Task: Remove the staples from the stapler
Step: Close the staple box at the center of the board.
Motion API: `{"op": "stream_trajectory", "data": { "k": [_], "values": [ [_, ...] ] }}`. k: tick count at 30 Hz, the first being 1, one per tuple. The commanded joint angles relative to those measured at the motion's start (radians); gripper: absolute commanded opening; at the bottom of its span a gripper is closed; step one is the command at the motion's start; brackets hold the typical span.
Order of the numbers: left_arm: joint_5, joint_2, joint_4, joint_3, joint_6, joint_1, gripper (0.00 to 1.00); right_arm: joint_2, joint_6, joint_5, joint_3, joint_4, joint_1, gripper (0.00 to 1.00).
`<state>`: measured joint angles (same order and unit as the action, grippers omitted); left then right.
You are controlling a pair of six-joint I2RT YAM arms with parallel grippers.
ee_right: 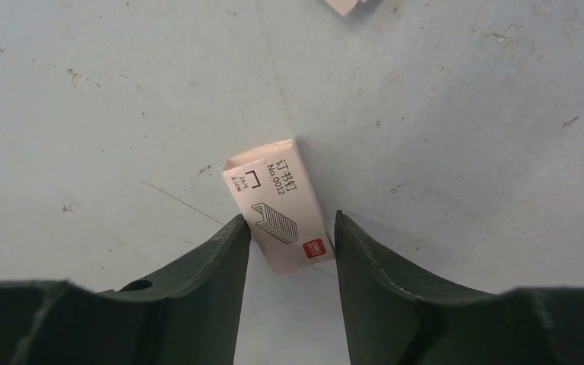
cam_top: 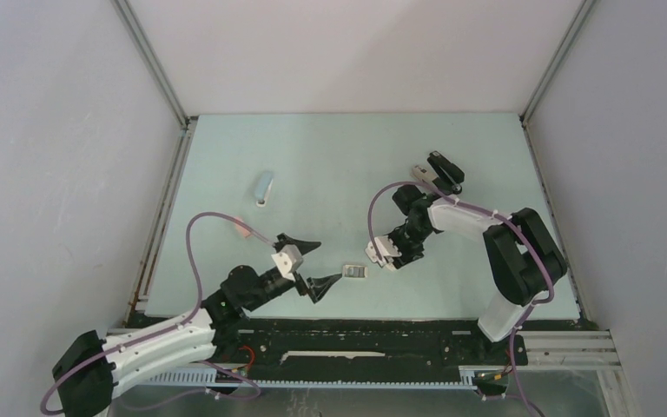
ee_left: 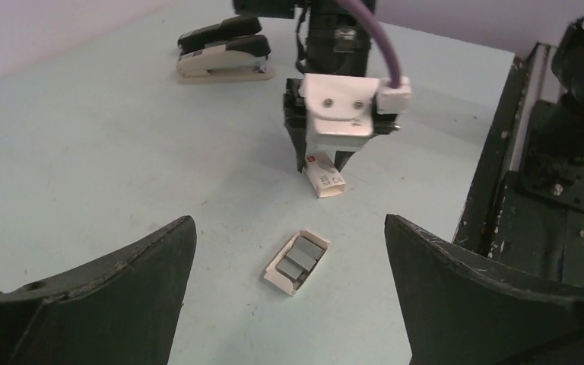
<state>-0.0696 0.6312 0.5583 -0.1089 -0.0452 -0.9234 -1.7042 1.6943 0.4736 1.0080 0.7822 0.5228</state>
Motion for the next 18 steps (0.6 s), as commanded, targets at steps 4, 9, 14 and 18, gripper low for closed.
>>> {"op": "stream_trajectory", "data": {
  "k": [4, 9, 14, 18],
  "values": [
    [-0.065, 0.123, 0.286, 0.086, 0.303, -0.054, 1.0, 0.039, -0.096, 0.064, -0.028, -0.041, 0.018, 0.53],
    [-0.065, 0.256, 0.352, 0.084, 0.346, -0.071, 0.99, 0.043, -0.099, 0.085, -0.028, -0.021, 0.017, 0.54],
    [-0.047, 0.438, 0.431, 0.055, 0.376, -0.09, 0.99, 0.05, -0.131, 0.104, -0.029, -0.002, 0.007, 0.53],
    [-0.044, 0.597, 0.518, 0.033, 0.404, -0.091, 0.99, 0.066, -0.157, 0.128, -0.029, 0.011, -0.009, 0.52]
  ]
}}
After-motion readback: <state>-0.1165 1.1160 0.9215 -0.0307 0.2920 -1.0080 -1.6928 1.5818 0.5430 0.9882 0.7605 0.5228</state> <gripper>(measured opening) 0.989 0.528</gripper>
